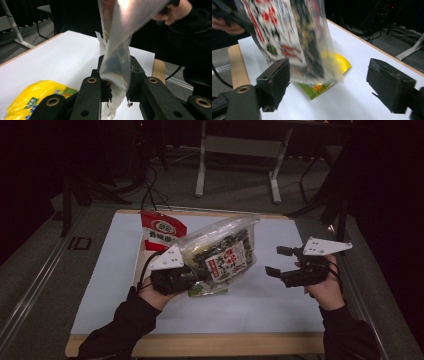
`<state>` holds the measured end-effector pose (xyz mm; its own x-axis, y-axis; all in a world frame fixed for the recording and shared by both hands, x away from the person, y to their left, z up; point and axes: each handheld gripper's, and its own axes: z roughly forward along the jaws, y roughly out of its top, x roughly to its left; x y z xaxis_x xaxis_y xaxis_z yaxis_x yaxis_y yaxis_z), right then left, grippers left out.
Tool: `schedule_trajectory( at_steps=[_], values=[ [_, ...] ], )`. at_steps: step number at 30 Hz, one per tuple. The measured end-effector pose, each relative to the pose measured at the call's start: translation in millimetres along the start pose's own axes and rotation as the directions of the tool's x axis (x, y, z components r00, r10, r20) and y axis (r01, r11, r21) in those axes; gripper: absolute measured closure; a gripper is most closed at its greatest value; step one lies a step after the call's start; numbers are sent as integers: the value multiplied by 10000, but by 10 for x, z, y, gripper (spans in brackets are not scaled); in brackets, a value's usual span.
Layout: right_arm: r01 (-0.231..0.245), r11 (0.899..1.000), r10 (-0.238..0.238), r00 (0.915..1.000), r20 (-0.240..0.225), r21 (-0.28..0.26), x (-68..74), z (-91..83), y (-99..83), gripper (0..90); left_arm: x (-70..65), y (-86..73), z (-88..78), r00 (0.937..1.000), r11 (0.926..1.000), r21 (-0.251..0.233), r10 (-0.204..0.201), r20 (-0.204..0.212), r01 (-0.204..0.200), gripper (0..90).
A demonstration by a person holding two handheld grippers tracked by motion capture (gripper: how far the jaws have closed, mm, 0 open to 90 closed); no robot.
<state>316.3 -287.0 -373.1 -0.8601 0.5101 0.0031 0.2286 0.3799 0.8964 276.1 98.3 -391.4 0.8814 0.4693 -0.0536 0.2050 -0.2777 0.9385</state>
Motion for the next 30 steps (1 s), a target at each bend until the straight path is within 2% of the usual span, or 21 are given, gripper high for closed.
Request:
schedule_trajectory(
  at_steps=[5,8,10,14,18,22,24,26,27,30],
  values=[
    [-299,9993,297,9995,-75,-215,-9,32,-116,158,68,35,-184,9994,10000,12,-62,-332,62,786],
    [-335,9992,333,9994,-91,-221,-13,46,-155,152,91,39,-258,9988,10000,51,-57,-490,59,786],
    [-390,9990,389,9992,-43,-231,-11,69,-199,151,131,36,-370,9973,9999,154,-68,-737,80,786],
    [-312,9990,309,9995,-90,-313,-9,104,-272,151,198,5,-511,9953,9993,307,-181,-955,211,786],
    [-299,9984,290,9994,-201,-477,-12,133,-330,151,244,-45,-637,9910,9987,385,-278,-1311,331,786],
    [-355,9978,334,9988,-369,-566,-19,165,-366,153,292,-99,-762,9872,9966,668,-367,-1553,475,786],
    [-366,9977,340,9983,-464,-562,-21,178,-380,153,310,-128,-823,9831,9953,827,-342,-1799,498,786],
    [-368,9978,342,9982,-488,-544,-22,184,-387,153,329,-138,-853,9834,9940,943,-376,-1777,550,786],
    [-375,9980,351,9982,-478,-516,-25,189,-394,155,350,-161,-923,9795,9926,1074,-345,-1983,567,786],
    [-360,9984,338,9982,-492,-435,-33,201,-421,156,399,-187,-1038,9745,9900,1210,-442,-2198,722,786]
  ],
)
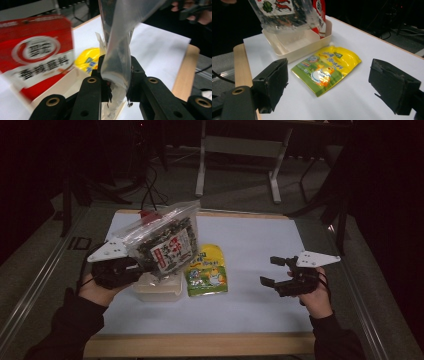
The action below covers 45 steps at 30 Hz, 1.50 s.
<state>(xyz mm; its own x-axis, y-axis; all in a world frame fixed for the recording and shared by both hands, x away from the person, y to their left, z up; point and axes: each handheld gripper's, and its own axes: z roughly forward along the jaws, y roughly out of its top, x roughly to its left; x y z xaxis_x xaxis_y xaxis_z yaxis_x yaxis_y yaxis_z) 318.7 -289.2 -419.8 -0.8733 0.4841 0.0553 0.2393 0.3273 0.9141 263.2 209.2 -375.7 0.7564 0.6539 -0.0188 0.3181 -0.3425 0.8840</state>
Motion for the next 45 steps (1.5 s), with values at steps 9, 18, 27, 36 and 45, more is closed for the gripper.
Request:
schedule_trajectory(
  at_steps=[9,18,27,36,45],
  values=[
    [-190,9998,190,9998,9,-78,-34,-52,-30,164,240,-187,-122,9975,9941,970,-423,-562,476,786],
    [-219,9997,217,9997,-144,-82,-23,6,-22,165,342,-109,8,9971,9918,1214,-304,-698,387,785],
    [-369,9993,368,9990,-237,-46,-44,40,-65,165,349,-5,34,9969,9836,1797,20,-782,122,785],
    [-293,9996,292,9993,-211,-14,-36,33,-47,165,399,-77,295,9972,9584,2848,46,-751,171,785],
    [-291,9995,293,9993,-217,102,-44,38,-87,165,541,-273,319,9967,9773,2005,-585,-564,687,784]
  ],
)
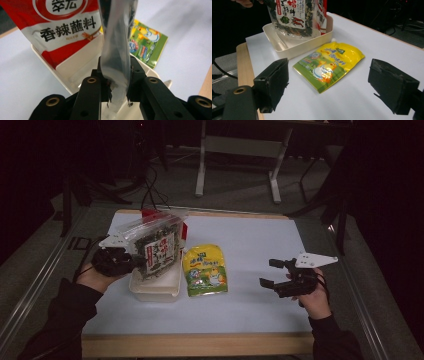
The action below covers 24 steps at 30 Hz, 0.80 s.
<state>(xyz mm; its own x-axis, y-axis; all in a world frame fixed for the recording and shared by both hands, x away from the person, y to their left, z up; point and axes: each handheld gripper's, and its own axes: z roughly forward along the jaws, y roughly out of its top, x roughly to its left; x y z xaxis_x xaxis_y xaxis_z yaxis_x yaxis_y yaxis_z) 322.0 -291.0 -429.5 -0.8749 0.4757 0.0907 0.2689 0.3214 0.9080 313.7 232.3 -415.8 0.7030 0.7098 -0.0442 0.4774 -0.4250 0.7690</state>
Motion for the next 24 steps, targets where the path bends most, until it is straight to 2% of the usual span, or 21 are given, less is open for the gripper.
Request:
schedule_trajectory(
  at_steps=[4,8,10,12,13,15,18,22,24],
  values=[
    [-20,10000,20,10000,-32,45,0,13,-9,165,56,-79,26,9994,9983,-479,-315,136,322,784],
    [-5,10000,5,10000,-62,89,14,27,-10,165,72,-130,76,9988,9954,-850,-428,256,448,785],
    [45,9999,-44,10000,-41,132,18,32,-13,165,67,-155,118,9991,9959,-799,-408,145,419,785],
    [34,9999,-33,10000,-62,168,17,36,-22,165,63,-221,209,9992,9978,-555,-360,144,367,785],
    [35,9998,-34,10000,-66,175,15,37,-26,165,78,-282,221,9979,9942,-875,-602,253,622,785],
    [19,9998,-18,10000,-65,199,12,40,-38,165,121,-356,210,9953,9902,-1034,-910,334,940,785],
    [11,9997,-10,10000,-44,246,8,46,-51,165,200,-481,214,9882,9787,-1409,-1432,538,1495,784],
    [30,9997,-28,10000,-84,263,16,52,-55,165,289,-543,225,9796,9680,-1582,-1840,804,1948,778],
    [44,9996,-42,10000,-82,272,21,52,-54,165,309,-547,227,9788,9670,-1580,-1897,776,1999,772]
  ],
)
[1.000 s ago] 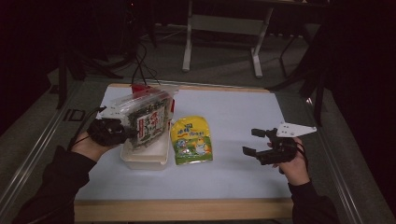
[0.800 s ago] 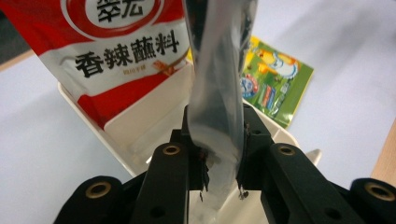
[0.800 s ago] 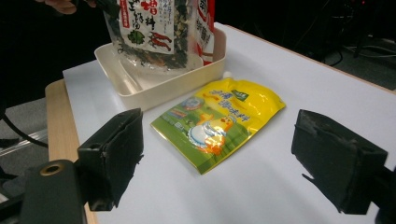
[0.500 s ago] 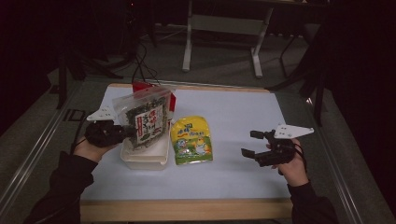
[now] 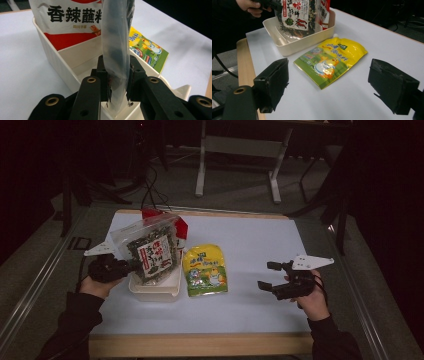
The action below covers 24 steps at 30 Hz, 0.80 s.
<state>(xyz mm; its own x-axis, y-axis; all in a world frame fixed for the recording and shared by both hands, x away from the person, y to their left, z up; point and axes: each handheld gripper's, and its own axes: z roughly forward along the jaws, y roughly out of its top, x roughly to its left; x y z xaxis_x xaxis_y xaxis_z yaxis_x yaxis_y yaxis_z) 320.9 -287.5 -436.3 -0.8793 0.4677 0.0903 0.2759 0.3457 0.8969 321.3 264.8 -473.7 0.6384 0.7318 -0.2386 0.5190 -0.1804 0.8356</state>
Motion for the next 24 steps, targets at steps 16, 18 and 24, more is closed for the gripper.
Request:
schedule_trajectory(
  at_steps=[16,18,24],
  values=[
    [41,10000,-42,10000,-68,-52,2,-7,5,165,-73,18,-44,9806,9990,-419,81,-1960,-166,425],
    [33,10000,-34,9999,-123,-61,7,-4,6,165,-96,21,-77,9809,9977,-640,74,-1943,-203,416],
    [57,10000,-58,9993,-377,-23,-20,18,11,195,-215,31,-153,9814,9961,-752,310,-1896,-460,352]
  ],
)
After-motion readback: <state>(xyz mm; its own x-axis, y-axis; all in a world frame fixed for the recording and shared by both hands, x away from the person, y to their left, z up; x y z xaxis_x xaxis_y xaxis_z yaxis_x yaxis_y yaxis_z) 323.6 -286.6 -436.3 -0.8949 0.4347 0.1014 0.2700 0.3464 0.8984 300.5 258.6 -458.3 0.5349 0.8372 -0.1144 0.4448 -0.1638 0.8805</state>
